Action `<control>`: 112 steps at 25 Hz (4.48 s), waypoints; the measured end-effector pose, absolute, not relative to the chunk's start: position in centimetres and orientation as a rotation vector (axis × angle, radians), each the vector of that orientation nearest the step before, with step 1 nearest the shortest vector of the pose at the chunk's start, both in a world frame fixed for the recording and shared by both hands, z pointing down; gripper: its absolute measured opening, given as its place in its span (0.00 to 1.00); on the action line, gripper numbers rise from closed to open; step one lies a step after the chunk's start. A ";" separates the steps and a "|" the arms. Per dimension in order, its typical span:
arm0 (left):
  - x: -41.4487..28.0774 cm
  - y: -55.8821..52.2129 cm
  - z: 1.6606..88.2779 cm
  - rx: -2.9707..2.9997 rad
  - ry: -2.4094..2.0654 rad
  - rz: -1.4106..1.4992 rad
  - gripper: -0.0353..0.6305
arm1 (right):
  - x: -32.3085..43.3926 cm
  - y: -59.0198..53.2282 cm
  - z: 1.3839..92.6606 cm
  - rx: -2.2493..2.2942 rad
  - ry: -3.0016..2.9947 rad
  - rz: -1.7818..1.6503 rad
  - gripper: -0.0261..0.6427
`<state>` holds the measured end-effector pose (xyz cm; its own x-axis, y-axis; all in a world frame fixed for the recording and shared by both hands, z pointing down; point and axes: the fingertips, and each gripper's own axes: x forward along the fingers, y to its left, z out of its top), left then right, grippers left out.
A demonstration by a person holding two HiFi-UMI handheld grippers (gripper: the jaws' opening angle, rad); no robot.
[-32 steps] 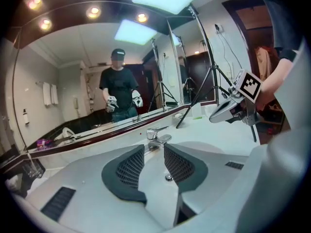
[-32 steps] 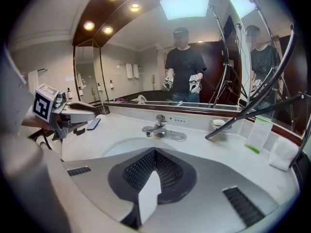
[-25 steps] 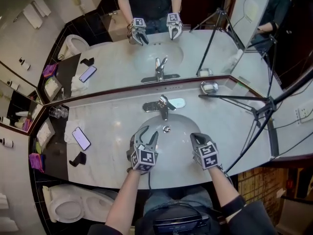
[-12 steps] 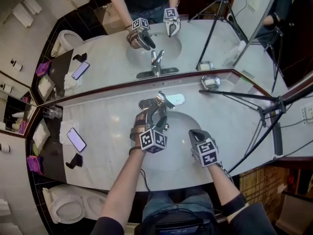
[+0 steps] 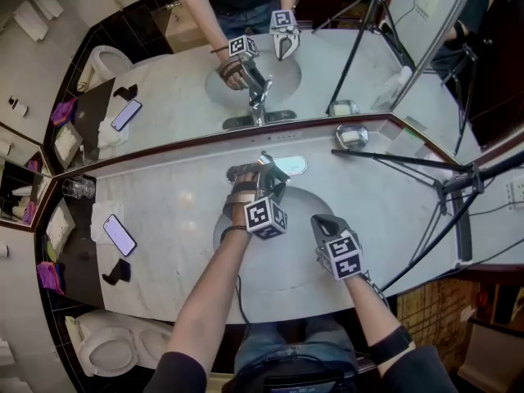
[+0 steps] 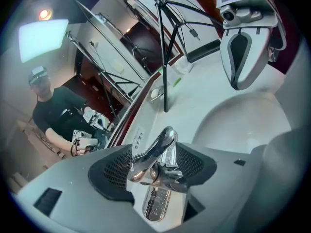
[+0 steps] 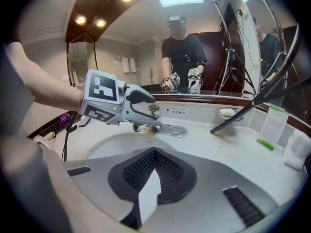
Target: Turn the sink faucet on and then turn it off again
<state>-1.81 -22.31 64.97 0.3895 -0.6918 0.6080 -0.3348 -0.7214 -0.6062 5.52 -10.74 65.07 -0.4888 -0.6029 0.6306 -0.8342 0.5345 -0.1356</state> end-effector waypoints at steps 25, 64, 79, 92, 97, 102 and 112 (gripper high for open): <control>-2.8 -26.2 64.1 -2.453 1.128 -1.112 0.42 | 7.1 -10.6 66.4 1.193 -2.220 0.631 0.07; -8.5 -18.4 59.1 -2.540 1.364 -1.074 0.08 | 5.6 -8.7 61.6 1.175 -2.281 0.566 0.07; -13.9 -6.1 53.0 -2.662 1.690 -0.854 0.06 | 5.1 -5.9 57.2 1.164 -2.323 0.491 0.07; -19.6 2.1 52.3 -2.599 1.889 -0.787 0.06 | 4.7 -3.7 55.9 1.149 -2.333 0.453 0.07; -20.1 2.6 52.6 -2.606 1.950 -0.740 0.06 | 4.5 -3.3 56.2 1.144 -2.327 0.458 0.07; -20.0 2.5 52.7 -2.601 1.940 -0.741 0.06 | 4.3 -3.1 56.8 1.136 -2.320 0.476 0.07; -17.5 -0.7 53.7 -2.605 1.796 -0.800 0.10 | 4.6 -4.5 57.7 1.143 -2.308 0.474 0.07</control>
<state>-17.46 -0.68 53.71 0.2771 -0.8453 0.4568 -0.9051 -0.3892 -0.1711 4.63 -4.53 57.66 -0.5109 -0.6277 0.5873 -0.8083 0.5834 -0.0797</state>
